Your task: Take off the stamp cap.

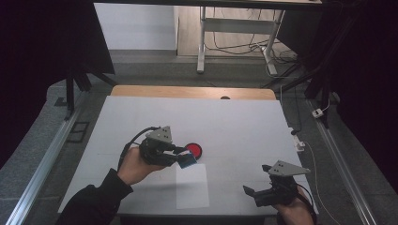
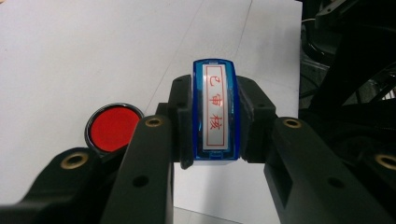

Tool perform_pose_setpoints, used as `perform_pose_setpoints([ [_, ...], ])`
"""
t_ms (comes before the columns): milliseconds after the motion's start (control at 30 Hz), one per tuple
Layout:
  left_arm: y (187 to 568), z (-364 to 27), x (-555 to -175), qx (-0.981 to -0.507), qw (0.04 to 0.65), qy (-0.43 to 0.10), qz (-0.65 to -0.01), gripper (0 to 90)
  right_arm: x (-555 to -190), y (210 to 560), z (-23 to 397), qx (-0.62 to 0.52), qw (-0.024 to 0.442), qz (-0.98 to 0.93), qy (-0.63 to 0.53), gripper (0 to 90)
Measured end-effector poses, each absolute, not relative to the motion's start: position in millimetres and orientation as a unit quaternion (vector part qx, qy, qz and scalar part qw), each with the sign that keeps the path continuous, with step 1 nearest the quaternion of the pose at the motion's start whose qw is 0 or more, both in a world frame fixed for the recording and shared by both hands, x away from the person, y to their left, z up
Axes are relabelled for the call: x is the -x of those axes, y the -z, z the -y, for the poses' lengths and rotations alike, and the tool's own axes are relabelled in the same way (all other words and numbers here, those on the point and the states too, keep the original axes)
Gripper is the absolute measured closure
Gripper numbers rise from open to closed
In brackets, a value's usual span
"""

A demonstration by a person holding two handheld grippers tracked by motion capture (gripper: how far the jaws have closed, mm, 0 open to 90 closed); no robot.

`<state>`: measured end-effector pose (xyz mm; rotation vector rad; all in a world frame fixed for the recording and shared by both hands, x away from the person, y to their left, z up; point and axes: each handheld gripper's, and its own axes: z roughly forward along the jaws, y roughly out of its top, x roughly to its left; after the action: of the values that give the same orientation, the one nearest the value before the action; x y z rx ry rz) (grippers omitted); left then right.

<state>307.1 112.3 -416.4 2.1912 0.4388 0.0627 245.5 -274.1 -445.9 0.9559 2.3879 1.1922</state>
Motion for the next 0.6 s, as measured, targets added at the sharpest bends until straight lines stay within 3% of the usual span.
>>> perform_pose_setpoints([
  [600, 417, -113, -307, -0.881, 0.440, -0.027, -0.171, 70.3, -262, 449, 241, -0.280, 0.102, -0.837, -0.459, 0.0],
])
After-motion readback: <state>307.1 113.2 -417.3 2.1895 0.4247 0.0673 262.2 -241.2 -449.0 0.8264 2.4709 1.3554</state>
